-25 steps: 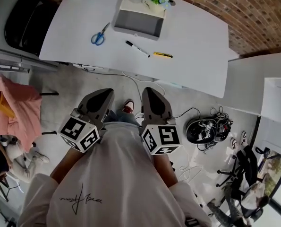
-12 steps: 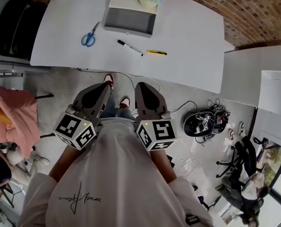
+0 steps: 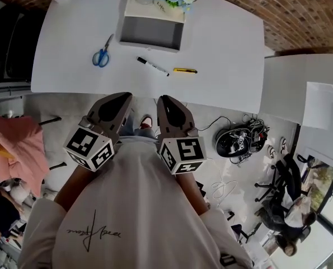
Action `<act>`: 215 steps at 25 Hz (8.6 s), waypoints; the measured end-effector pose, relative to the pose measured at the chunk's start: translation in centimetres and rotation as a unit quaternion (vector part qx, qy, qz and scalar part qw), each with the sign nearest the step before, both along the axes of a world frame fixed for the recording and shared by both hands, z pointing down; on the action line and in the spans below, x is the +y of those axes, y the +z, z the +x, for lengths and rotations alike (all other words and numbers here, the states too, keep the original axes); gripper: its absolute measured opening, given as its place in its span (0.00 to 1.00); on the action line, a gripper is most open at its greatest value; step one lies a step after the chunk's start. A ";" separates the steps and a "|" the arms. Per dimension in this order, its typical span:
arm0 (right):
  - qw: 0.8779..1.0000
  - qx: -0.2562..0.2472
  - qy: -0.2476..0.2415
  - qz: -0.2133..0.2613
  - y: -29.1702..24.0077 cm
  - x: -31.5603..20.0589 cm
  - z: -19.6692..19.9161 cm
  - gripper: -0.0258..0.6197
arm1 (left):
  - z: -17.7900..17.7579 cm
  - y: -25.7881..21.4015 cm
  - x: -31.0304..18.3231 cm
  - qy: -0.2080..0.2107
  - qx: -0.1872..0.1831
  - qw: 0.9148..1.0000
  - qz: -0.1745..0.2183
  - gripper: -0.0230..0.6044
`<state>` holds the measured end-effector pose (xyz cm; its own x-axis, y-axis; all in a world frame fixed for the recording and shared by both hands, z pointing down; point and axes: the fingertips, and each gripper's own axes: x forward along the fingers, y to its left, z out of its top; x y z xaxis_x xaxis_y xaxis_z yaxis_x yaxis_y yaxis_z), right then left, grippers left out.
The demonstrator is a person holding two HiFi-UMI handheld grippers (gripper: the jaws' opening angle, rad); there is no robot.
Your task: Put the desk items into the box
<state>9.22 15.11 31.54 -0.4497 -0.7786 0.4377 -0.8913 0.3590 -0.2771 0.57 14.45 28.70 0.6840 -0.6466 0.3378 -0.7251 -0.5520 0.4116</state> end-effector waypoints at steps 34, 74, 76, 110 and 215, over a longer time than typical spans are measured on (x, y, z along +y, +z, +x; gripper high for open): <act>0.992 0.104 -0.025 -0.062 6.5 -9.5 -2.8 0.19 | -5.4 4.2 -10.5 0.065 0.028 0.996 -0.053 0.04; 0.917 0.250 -0.267 -0.160 20.4 -11.0 -1.5 0.24 | -4.7 7.9 -10.5 -0.004 -0.020 0.995 -0.098 0.04; 0.915 0.256 -0.270 -0.156 20.7 -11.3 -1.6 0.24 | -4.7 8.1 -10.6 -0.004 -0.019 0.995 -0.100 0.04; 0.894 0.264 -0.298 -0.206 23.1 -9.9 -2.5 0.16 | -5.9 8.6 -11.4 -0.021 -0.015 0.992 -0.124 0.04; 0.906 0.298 -0.279 -0.113 14.3 -22.4 -2.7 0.16 | -9.4 7.6 -12.3 -0.040 -0.064 0.995 -0.070 0.04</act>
<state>6.50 -7.27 45.79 -0.3774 -0.3631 0.8519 -0.6035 0.7942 0.0711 -8.78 2.11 36.28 0.5780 -0.6373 0.5097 -0.8157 -0.4340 0.3823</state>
